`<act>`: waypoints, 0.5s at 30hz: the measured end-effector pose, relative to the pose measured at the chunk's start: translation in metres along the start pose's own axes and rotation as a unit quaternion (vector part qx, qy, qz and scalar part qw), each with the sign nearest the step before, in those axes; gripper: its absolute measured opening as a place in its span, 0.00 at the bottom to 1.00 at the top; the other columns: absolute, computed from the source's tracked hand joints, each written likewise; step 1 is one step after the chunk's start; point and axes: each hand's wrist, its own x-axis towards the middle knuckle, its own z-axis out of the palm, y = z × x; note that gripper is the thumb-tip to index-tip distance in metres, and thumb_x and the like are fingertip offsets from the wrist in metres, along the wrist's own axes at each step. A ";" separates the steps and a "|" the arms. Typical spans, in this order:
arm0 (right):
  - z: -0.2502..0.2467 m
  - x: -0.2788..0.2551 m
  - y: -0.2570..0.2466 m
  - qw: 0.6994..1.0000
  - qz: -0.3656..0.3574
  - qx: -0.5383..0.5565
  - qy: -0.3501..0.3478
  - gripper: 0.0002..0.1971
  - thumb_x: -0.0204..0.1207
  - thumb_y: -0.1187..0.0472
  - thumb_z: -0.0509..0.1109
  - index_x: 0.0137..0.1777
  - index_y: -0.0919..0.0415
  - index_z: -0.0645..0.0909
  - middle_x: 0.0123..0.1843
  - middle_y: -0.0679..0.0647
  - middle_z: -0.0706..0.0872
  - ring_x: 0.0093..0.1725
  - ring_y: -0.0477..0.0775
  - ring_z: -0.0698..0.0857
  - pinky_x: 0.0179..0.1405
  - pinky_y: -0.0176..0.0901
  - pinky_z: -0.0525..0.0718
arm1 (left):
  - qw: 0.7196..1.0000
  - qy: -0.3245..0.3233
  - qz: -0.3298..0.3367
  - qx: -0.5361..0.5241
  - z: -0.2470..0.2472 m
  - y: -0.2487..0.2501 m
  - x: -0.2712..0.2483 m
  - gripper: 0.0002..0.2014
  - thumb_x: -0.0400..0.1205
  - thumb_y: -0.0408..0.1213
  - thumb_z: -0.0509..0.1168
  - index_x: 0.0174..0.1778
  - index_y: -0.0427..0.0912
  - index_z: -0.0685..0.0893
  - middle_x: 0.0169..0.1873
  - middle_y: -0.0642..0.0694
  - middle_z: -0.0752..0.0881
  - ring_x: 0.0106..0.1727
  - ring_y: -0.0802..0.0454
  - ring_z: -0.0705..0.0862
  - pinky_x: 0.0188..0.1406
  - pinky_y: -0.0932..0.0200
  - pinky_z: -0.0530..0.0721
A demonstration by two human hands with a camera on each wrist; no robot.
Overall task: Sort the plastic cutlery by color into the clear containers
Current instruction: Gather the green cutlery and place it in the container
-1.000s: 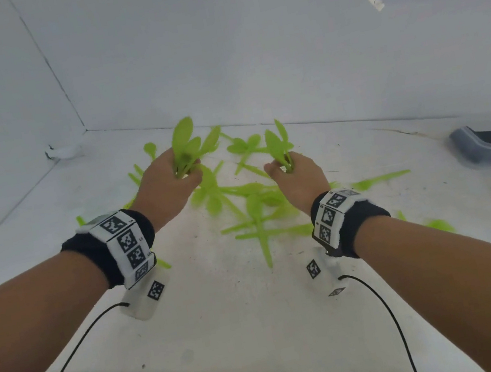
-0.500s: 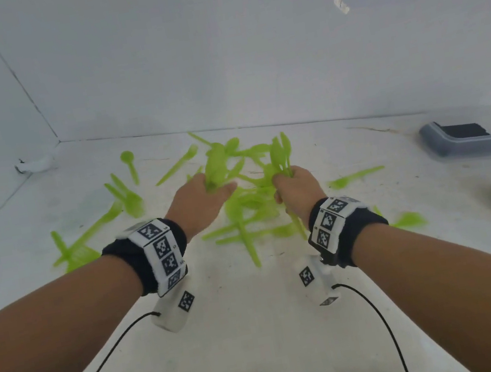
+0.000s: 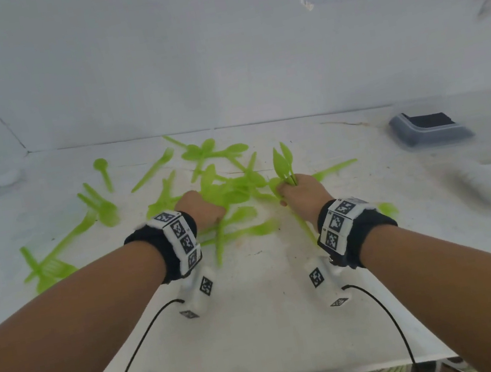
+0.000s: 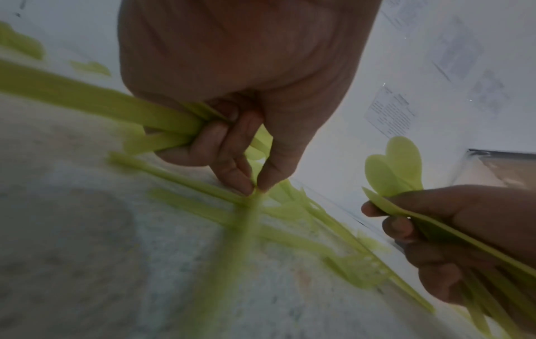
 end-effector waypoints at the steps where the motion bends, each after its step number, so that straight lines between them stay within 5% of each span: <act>1: -0.002 -0.001 0.001 1.000 0.001 0.006 -0.003 0.10 0.83 0.59 0.63 0.40 0.57 0.78 0.37 0.52 0.87 0.28 0.48 0.77 0.33 0.42 0.73 | 1.000 -0.003 -0.004 -0.017 0.000 0.005 -0.002 0.17 0.73 0.32 0.71 0.27 0.41 0.68 0.22 0.46 0.67 0.25 0.47 0.67 0.24 0.60 0.63; 5: -0.007 -0.003 0.004 1.000 -0.013 0.025 -0.001 0.08 0.85 0.57 0.64 0.47 0.58 0.80 0.40 0.52 0.88 0.29 0.45 0.78 0.34 0.42 0.74 | 0.994 0.004 0.007 -0.107 0.004 0.019 -0.009 0.17 0.73 0.29 0.70 0.27 0.41 0.68 0.21 0.47 0.65 0.23 0.47 0.64 0.25 0.59 0.62; 9: -0.018 -0.003 0.004 0.993 -0.025 0.119 0.009 0.09 0.86 0.54 0.66 0.45 0.57 0.79 0.36 0.50 0.82 0.31 0.46 0.78 0.36 0.44 0.76 | 0.973 0.004 0.041 -0.225 0.008 0.036 -0.028 0.08 0.77 0.28 0.69 0.37 0.39 0.76 0.25 0.49 0.67 0.18 0.55 0.62 0.23 0.63 0.61; 12: -0.026 -0.007 0.006 0.976 -0.015 0.216 -0.006 0.12 0.85 0.52 0.70 0.40 0.55 0.81 0.32 0.48 0.78 0.30 0.47 0.76 0.31 0.46 0.76 | 0.949 -0.070 0.074 -0.297 0.018 0.063 -0.045 0.08 0.79 0.29 0.71 0.43 0.42 0.77 0.30 0.46 0.68 0.28 0.52 0.60 0.28 0.57 0.59; 15: -0.044 -0.014 0.007 0.964 -0.013 0.261 -0.037 0.11 0.86 0.53 0.69 0.44 0.56 0.86 0.30 0.43 0.84 0.28 0.45 0.76 0.28 0.42 0.75 | 0.927 -0.137 0.095 -0.337 0.037 0.096 -0.058 0.11 0.81 0.29 0.72 0.37 0.45 0.78 0.26 0.54 0.70 0.27 0.53 0.60 0.27 0.57 0.60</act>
